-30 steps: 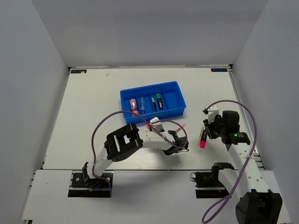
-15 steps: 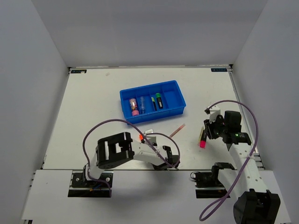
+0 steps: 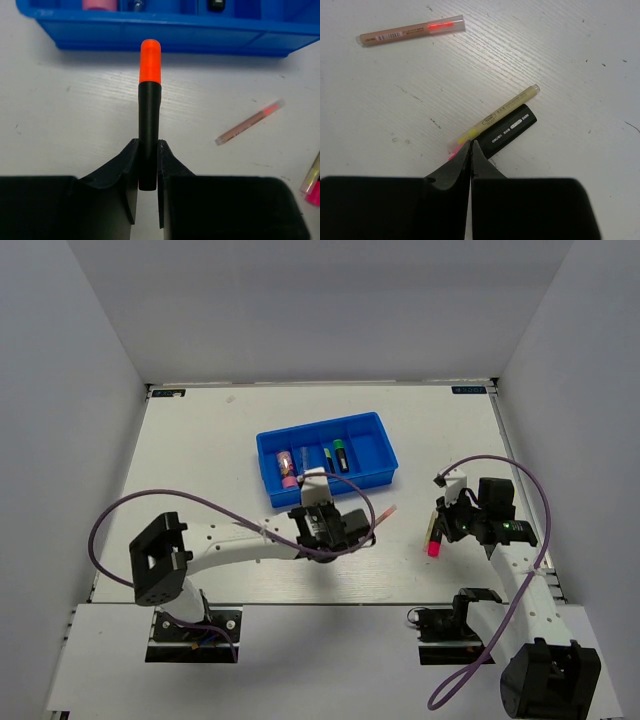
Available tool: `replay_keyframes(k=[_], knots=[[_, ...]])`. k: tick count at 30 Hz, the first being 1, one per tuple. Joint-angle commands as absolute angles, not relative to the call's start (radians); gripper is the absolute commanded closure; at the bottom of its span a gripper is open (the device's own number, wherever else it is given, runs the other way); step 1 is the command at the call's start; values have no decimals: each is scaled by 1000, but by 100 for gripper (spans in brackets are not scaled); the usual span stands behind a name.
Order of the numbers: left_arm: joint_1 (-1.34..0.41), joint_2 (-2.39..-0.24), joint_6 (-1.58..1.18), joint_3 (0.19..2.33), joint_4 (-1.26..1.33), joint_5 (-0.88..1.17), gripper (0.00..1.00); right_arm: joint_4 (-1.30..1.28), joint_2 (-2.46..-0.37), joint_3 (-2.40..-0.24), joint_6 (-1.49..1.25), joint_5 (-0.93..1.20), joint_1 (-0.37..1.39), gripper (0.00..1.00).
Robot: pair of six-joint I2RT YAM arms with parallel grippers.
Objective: Sort the stationery into containers
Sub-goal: Pick up the pen from the center of the board, then place the pen in the storage box.
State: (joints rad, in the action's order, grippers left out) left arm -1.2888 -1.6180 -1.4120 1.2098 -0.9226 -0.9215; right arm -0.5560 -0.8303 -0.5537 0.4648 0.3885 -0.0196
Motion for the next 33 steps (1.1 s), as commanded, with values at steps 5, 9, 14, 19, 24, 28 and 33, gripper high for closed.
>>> replay_keyframes(k=[5,9,14,19,24,28,33], knots=[[-1108,-1643,-1045,1333,-670,-703,100,-563,-822,-586,466,434,-23,100],[-1014,-1716,-1006,1469,-631,-606,100,-560,-828,-580,463,437,-23,100],[-927,-1856,-968,1652,-650,-545,100,-551,-830,-577,459,437,-25,100],[-850,-2003,-989,1799,-699,-486,100,-548,-834,-575,453,442,-23,100],[-815,-2063,-1032,1812,-732,-479,100,-542,-830,-569,453,433,-25,100],[-801,-2083,-1031,1786,-715,-459,88,-540,-831,-568,449,437,-23,100],[-779,-2117,-1016,1815,-710,-427,42,-545,-835,-571,452,442,-25,86]])
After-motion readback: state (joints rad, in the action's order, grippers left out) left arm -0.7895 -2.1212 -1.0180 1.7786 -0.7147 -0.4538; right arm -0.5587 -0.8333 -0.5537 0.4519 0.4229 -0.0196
